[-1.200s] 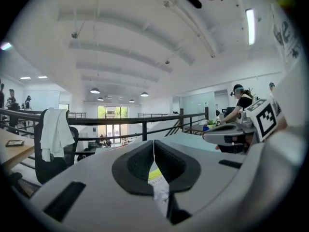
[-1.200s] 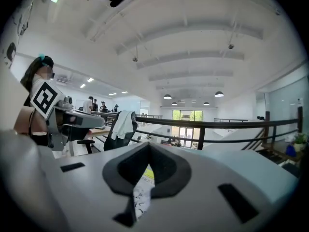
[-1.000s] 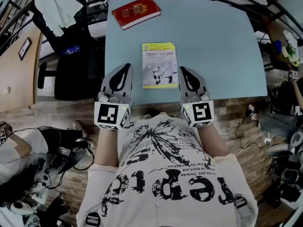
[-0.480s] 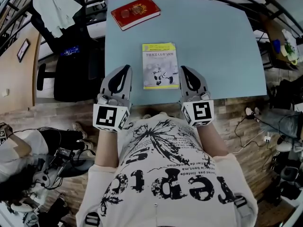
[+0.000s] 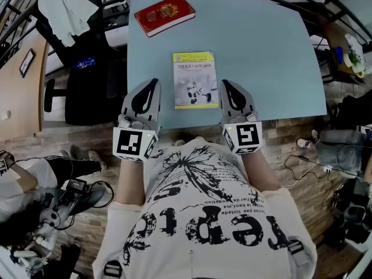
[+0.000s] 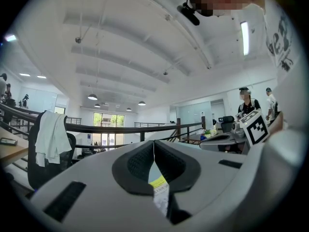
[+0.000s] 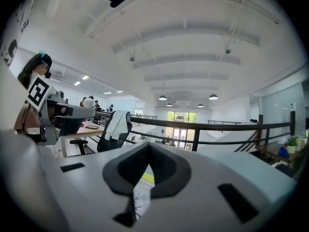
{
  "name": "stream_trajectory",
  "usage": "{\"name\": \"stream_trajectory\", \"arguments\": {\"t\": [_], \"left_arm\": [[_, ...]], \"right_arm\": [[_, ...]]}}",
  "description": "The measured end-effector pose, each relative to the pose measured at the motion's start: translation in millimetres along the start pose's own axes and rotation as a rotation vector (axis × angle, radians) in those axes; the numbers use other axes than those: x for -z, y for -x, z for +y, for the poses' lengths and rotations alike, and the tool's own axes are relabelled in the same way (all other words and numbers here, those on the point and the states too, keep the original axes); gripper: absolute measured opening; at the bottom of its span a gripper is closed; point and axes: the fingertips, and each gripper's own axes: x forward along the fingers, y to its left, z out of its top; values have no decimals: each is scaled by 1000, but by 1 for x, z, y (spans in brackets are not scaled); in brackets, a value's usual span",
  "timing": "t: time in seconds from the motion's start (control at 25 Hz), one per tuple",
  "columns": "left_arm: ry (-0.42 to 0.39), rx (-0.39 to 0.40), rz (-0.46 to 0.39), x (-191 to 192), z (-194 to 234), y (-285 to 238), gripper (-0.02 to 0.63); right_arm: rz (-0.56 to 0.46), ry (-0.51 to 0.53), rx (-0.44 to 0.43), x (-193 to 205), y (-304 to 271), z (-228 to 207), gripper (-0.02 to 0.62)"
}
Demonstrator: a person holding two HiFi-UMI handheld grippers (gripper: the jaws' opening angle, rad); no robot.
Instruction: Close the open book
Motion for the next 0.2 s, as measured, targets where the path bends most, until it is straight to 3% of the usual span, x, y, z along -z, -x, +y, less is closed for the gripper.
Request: {"name": "stream_trajectory", "arguments": {"t": [0.2], "left_arm": [[3, -14, 9, 4, 4, -3, 20]], "right_arm": [[3, 5, 2, 4, -3, -1, 8]]}}
